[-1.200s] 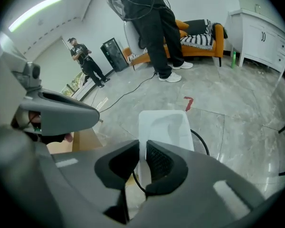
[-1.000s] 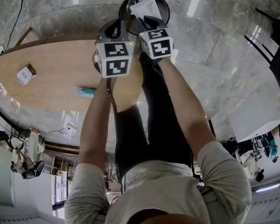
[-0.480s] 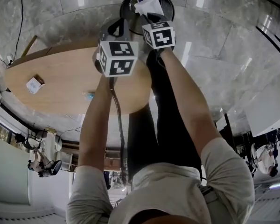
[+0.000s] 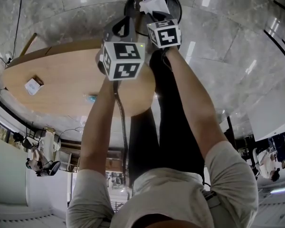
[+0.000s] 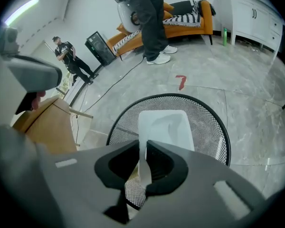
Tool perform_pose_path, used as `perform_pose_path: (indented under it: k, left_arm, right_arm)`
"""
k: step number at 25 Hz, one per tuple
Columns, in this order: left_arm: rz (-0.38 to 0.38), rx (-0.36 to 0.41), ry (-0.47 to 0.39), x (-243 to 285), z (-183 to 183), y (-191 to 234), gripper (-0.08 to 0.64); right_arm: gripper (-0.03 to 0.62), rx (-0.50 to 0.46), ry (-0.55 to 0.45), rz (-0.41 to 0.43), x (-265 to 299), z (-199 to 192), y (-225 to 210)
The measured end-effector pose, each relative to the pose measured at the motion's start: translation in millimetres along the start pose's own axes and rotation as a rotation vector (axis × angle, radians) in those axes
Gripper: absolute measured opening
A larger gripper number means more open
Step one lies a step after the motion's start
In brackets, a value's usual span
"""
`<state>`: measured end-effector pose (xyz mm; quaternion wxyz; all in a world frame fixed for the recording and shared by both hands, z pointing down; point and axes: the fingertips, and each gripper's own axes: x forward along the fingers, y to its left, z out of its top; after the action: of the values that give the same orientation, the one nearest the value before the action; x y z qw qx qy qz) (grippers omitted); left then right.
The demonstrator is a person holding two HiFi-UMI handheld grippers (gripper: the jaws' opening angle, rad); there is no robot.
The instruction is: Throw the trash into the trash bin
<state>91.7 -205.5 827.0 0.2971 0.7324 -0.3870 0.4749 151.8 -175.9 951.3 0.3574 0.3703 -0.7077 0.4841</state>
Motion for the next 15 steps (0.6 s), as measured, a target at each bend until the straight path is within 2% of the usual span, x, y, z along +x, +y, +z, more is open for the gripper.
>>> perform_pose_path:
  k: [8, 15]
  left_arm:
    - [0.002, 0.021, -0.019, 4.5, 12.5, 0.1, 0.018]
    - [-0.011, 0.039, -0.004, 15.4, 13.6, -7.6, 0.018]
  right_arm:
    - [0.054, 0.011, 0.018, 0.007, 18.9, 0.3, -8.5]
    - [0.057, 0.018, 0.043, -0.006, 28.2, -10.2, -21.2]
